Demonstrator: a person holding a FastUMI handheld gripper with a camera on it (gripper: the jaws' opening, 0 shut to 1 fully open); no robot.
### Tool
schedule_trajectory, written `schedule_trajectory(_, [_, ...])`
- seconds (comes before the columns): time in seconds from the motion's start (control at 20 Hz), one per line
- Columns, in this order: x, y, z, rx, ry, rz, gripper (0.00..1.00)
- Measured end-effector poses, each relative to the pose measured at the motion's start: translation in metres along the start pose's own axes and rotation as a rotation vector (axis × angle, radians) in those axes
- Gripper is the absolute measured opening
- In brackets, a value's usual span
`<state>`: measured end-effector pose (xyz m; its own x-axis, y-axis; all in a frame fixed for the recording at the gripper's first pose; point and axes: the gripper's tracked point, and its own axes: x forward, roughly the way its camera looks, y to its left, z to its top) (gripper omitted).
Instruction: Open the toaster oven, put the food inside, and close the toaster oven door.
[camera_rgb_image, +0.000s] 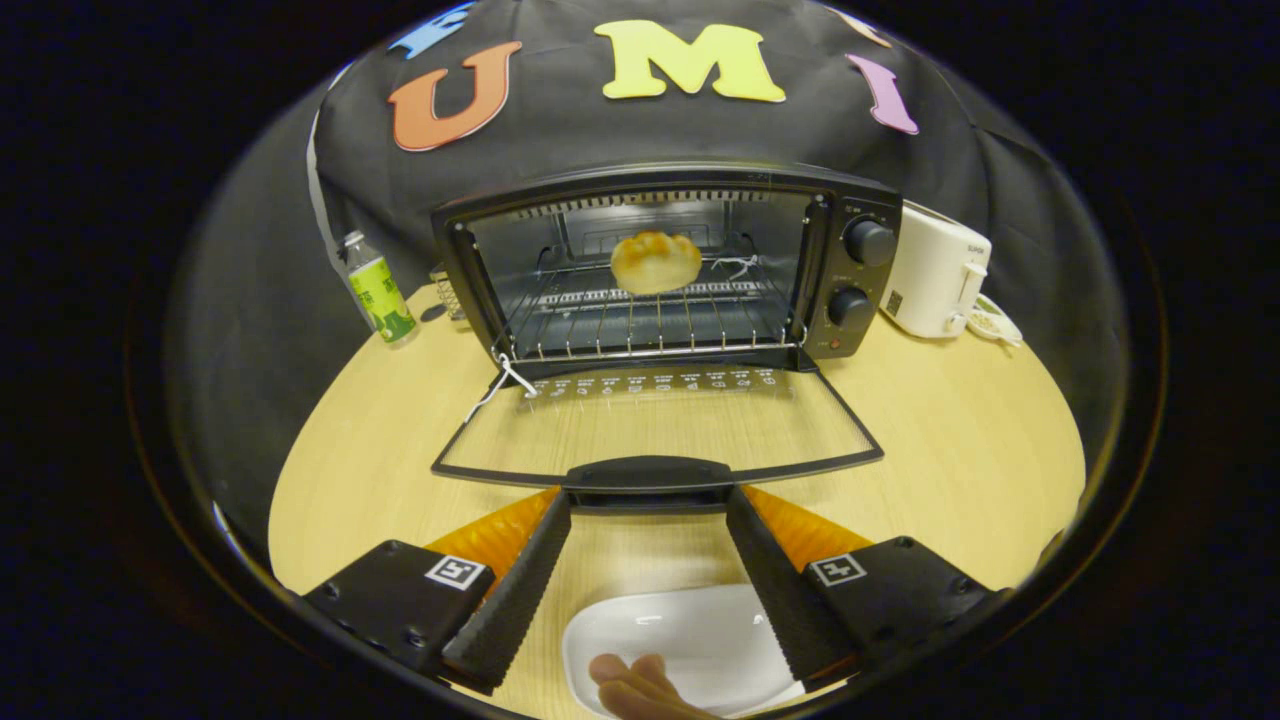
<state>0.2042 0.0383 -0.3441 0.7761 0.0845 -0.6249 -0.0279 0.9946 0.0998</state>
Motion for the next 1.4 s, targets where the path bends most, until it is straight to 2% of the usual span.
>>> schedule_trajectory(0.4, [-0.009,0.002,0.016,0.013,-0.001,-0.014,1.00])
schedule_trajectory(0.8, [-0.018,0.005,0.045,-0.090,-0.136,-0.090,1.00])
schedule_trajectory(1.4, [-0.022,0.011,0.104,-0.138,-0.397,-0.058,1.00])
